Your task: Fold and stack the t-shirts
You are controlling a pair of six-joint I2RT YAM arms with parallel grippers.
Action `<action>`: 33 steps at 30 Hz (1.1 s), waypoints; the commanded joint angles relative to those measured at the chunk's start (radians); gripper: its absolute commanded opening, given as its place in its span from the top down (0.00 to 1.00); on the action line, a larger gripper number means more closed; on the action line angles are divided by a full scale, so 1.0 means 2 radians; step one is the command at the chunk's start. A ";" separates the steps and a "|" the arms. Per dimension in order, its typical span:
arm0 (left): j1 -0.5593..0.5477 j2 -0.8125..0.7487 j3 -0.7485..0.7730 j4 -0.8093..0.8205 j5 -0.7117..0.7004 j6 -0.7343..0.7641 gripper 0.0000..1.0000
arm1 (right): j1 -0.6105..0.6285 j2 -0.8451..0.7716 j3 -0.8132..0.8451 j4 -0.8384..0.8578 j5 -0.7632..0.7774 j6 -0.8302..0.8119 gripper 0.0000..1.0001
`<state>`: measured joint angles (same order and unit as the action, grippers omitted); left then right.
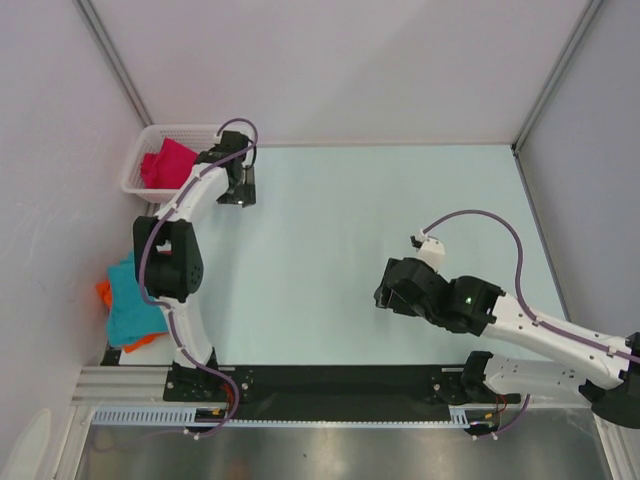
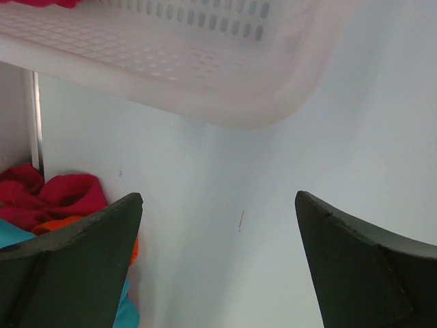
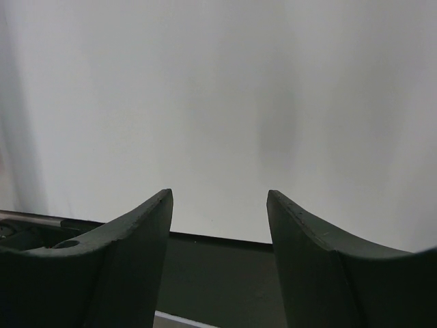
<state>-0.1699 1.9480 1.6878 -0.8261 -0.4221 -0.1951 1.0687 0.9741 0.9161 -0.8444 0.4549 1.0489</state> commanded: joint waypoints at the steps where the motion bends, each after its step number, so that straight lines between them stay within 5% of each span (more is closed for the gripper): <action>1: 0.007 0.000 -0.013 0.019 0.027 -0.032 0.02 | 0.003 -0.007 -0.014 0.009 -0.002 0.017 0.37; 12: 0.041 0.038 0.048 -0.009 0.044 -0.048 0.06 | 0.010 -0.047 0.007 -0.020 0.018 0.017 0.38; 21: -0.001 -0.022 0.037 0.100 -0.001 0.081 0.06 | 0.010 -0.022 0.028 -0.005 0.017 -0.002 0.38; 29: -0.018 0.044 0.066 0.141 -0.081 0.131 0.07 | 0.011 -0.001 0.072 -0.018 0.009 -0.020 0.39; 33: -0.016 0.084 0.086 0.169 -0.053 0.141 0.07 | 0.011 0.000 0.102 -0.036 0.019 -0.030 0.39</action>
<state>-0.2096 2.0430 1.7962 -0.5758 -0.5251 0.0353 1.0851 0.9791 1.0271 -0.8814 0.4572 1.0187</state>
